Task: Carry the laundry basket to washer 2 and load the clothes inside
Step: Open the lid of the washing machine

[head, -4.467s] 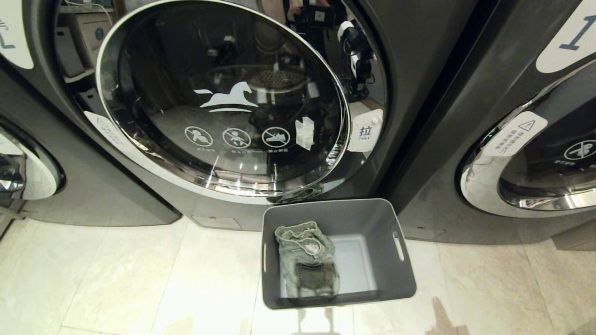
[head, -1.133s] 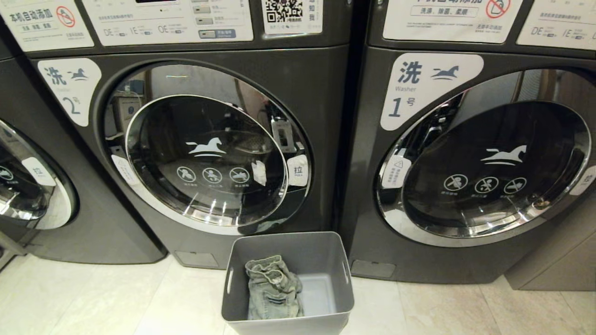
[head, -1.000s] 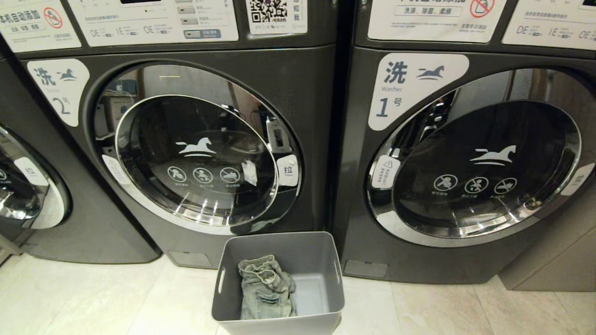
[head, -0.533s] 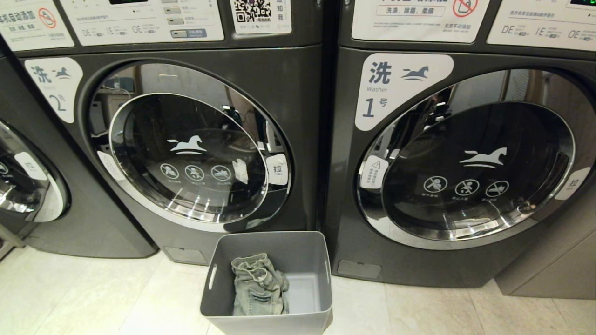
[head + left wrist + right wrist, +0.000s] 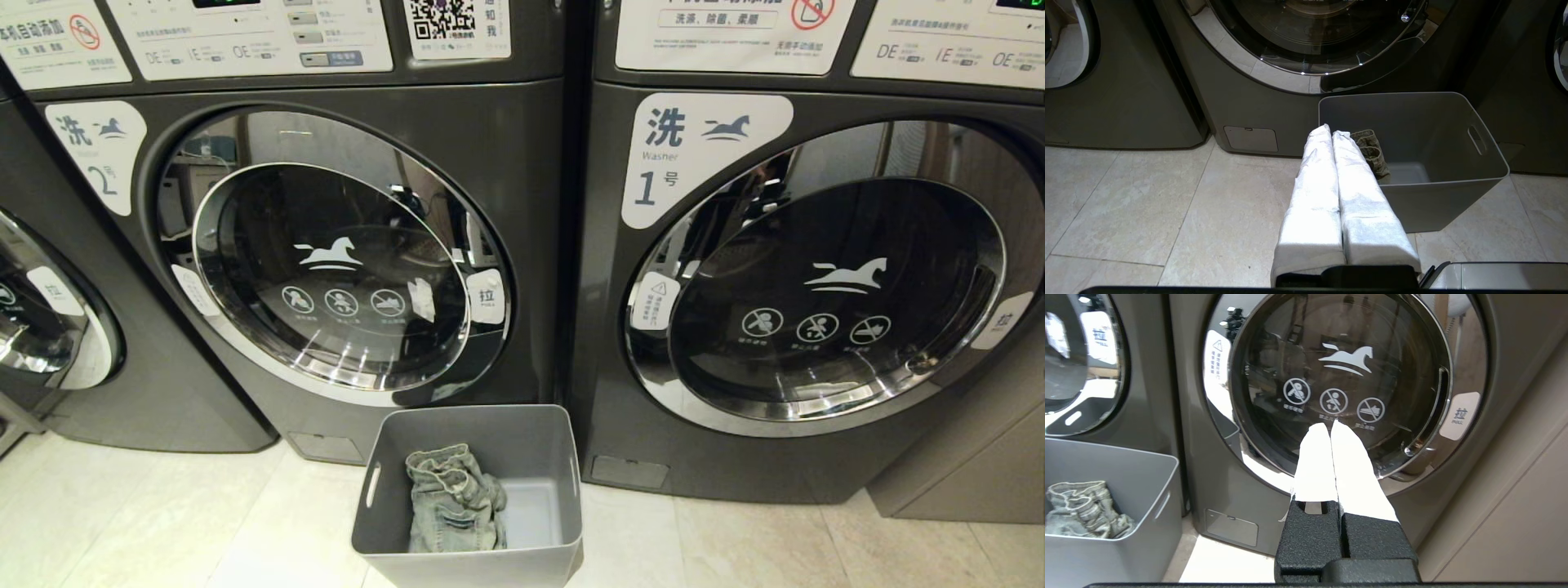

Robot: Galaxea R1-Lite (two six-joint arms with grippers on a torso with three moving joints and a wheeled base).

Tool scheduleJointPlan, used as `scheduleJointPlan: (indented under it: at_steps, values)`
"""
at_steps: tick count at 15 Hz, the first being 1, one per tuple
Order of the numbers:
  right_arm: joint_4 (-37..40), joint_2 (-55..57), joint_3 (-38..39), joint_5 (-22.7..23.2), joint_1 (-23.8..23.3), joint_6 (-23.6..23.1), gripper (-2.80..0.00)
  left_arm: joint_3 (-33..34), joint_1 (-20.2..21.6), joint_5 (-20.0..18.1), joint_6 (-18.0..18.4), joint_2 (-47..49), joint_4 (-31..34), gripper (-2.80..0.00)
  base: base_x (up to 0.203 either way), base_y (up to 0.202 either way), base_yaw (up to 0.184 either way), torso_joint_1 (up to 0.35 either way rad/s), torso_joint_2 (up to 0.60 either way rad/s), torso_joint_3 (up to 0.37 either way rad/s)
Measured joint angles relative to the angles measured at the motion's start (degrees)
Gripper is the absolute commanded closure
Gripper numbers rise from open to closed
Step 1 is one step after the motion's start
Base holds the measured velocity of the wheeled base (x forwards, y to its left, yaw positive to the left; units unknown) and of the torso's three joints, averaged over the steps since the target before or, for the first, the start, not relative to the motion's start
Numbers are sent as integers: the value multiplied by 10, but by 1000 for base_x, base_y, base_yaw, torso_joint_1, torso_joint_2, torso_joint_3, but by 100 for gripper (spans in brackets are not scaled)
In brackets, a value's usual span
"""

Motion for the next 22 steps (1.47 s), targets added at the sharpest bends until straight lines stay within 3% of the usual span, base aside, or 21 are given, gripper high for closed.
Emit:
scheduleJointPlan:
  at_steps: [5, 15, 22]
  values:
    - [0, 0, 0, 0, 0, 0, 0, 0, 0, 0, 0, 0, 0, 0, 0, 1, -17, 0, 0, 0]
    - [0, 0, 0, 0, 0, 0, 0, 0, 0, 0, 0, 0, 0, 0, 2, 7, -160, 4, 3, 2]
    - [0, 0, 0, -2, 0, 1, 0, 0, 0, 0, -4, 0, 0, 0, 0, 0, 0, 0, 0, 0]
